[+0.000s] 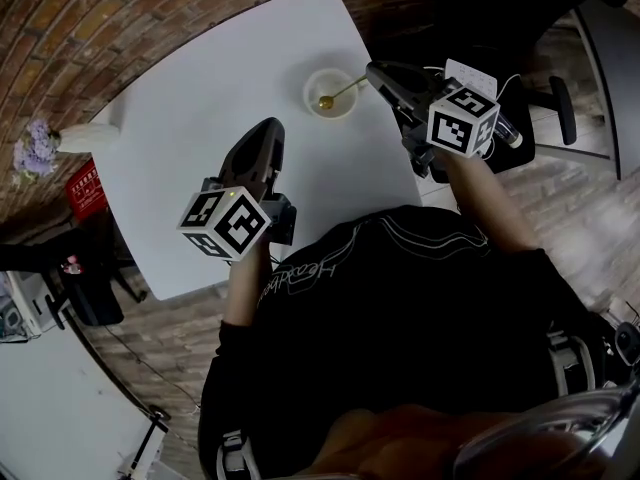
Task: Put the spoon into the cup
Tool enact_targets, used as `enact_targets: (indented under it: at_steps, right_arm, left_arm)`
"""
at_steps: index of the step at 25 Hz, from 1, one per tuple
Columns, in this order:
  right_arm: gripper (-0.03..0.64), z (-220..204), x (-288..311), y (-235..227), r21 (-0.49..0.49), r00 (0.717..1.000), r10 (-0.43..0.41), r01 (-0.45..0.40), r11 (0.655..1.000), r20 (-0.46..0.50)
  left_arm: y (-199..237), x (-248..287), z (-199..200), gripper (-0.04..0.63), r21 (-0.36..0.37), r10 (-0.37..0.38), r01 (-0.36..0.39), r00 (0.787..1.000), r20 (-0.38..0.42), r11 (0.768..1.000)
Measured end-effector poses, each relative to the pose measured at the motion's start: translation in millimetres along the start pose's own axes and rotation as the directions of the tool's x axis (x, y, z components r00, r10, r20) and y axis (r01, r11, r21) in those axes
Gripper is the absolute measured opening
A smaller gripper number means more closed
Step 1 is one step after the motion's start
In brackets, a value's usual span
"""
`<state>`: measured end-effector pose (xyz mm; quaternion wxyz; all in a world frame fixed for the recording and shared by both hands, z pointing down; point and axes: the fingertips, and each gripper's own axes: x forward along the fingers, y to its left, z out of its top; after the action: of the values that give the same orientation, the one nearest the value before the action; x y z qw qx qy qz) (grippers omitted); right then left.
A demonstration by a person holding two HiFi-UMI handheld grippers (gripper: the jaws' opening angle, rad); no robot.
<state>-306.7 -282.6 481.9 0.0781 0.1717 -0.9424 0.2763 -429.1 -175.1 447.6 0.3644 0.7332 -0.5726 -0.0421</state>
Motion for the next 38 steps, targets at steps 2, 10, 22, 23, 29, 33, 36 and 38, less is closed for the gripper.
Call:
enact_targets:
  at_steps: [2,10,22,23,29,33,36,38]
  right_arm:
    - [-0.002,-7.1,4.3,-2.9,0.009,1.0,-0.008,0.008,1.0,-0.006]
    - [0.0,-30.5,16.0,-13.1,0.046,0.998,-0.044,0.045,0.998,-0.033]
    - [0.0,-44.6,18.2,-23.8,0.092,0.996,-0.079,0.084,0.992,-0.05]
    - [0.0,-45.2,17.9,-24.8,0.097,0.995,-0.082,0.087,0.992,-0.051]
    - [0.002,-45.9,19.3,-24.6,0.131,0.997,-0.067,0.072,0.989,-0.038]
    - [0.015,-45.2,16.6,-23.4,0.119,0.996,-0.073,0.078,0.99,-0.042]
    - [0.118,-43.4,9.7,-22.9,0.126,0.996,-0.073,0.078,0.989,-0.047]
    - [0.127,-39.6,1.5,-23.2,0.12,0.996,-0.084,0.088,0.989,-0.039]
  left_arm:
    - [5.4,0.2,-3.9,0.005,-0.005,0.003,-0.003,1.0,-0.009,1.0]
    - [29.2,2.1,-14.3,0.005,-0.021,0.029,-0.03,0.999,-0.039,0.999]
    - [31.1,11.3,-14.0,0.005,-0.029,0.007,-0.008,0.999,-0.049,1.0]
    - [31.4,10.9,-14.2,0.005,-0.03,0.009,-0.01,0.999,-0.049,1.0]
    - [33.1,7.2,-13.3,0.005,-0.046,0.016,-0.017,0.999,-0.03,0.999]
    - [29.8,2.2,-14.6,0.005,-0.04,0.018,-0.019,1.0,-0.023,0.999]
    - [24.4,-4.3,-15.3,0.005,-0.04,0.026,-0.026,1.0,-0.009,0.999]
    - [19.8,-9.1,-16.2,0.005,-0.036,0.03,-0.03,1.0,-0.001,0.999]
